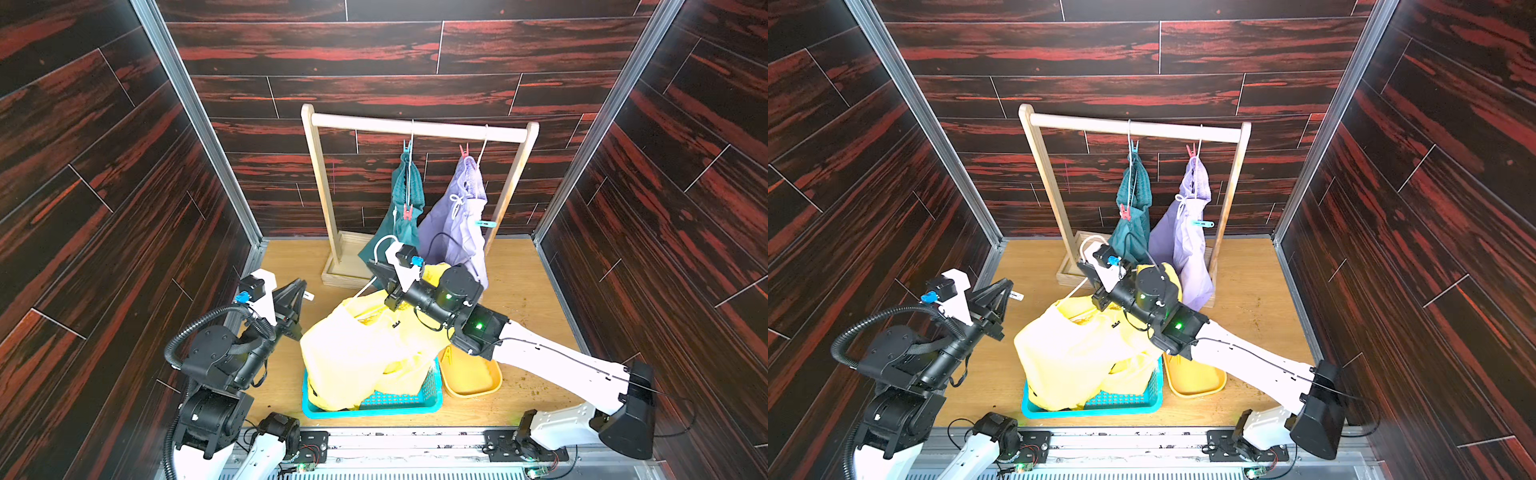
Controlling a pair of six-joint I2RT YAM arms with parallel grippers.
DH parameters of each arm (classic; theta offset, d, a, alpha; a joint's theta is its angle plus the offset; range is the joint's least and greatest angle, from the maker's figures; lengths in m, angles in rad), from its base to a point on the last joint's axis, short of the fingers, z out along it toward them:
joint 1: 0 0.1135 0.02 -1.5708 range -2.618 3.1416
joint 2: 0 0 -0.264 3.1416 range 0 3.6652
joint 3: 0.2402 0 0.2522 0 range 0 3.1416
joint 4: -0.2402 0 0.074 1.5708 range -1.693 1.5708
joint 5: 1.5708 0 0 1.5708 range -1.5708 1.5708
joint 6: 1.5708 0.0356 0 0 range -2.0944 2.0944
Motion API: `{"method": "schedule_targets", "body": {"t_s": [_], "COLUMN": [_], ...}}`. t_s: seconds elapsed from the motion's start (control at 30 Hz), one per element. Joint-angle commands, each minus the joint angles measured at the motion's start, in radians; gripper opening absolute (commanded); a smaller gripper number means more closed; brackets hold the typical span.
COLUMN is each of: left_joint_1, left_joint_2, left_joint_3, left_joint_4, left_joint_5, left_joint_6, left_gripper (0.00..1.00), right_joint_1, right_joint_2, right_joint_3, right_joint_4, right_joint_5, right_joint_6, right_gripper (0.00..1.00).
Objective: Remove the clothespins securing shorts to the hanger
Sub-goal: Place the shorts in the basket.
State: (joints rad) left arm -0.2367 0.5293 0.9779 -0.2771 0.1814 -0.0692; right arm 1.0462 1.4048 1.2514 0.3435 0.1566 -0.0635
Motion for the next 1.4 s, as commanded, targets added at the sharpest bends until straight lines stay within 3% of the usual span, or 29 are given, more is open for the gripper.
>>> {"method": "schedule_targets", "body": {"t_s": [0.0,0.27,0.67,1.13,1.37], "left_joint_1": [0.002,0.002,0.002,0.002,0.002], "left_joint_2": [0.002,0.018,0.136,0.112,0.125], "left_joint_3": [-0.010,-0.018,-0.004,-0.073,-0.090], "left_joint_4": [0.026,0.046,0.087,0.119,0.150], "left_joint_5": [-0.039,0.000,0.139,0.119,0.126], "left_joint_6": [-0.026,-0.047,-0.129,-0.173,-0.213], "left_gripper": [0.00,0.00,0.00,0.00,0.00], "right_joint_1": [0.038,0.054,0.049,0.043,0.020], "right_joint_2": [0.030,0.058,0.134,0.272,0.344], "right_joint_3": [0.071,0.103,0.082,0.027,0.038], "right_joint_4": [-0.005,-0.188,-0.313,-0.208,-0.186], "right_joint_5": [0.062,0.041,0.061,0.072,0.006], "right_joint_6": [0.051,0.256,0.285,0.307,0.342], "right_gripper": [0.00,0.00,0.00,0.00,0.03]}}
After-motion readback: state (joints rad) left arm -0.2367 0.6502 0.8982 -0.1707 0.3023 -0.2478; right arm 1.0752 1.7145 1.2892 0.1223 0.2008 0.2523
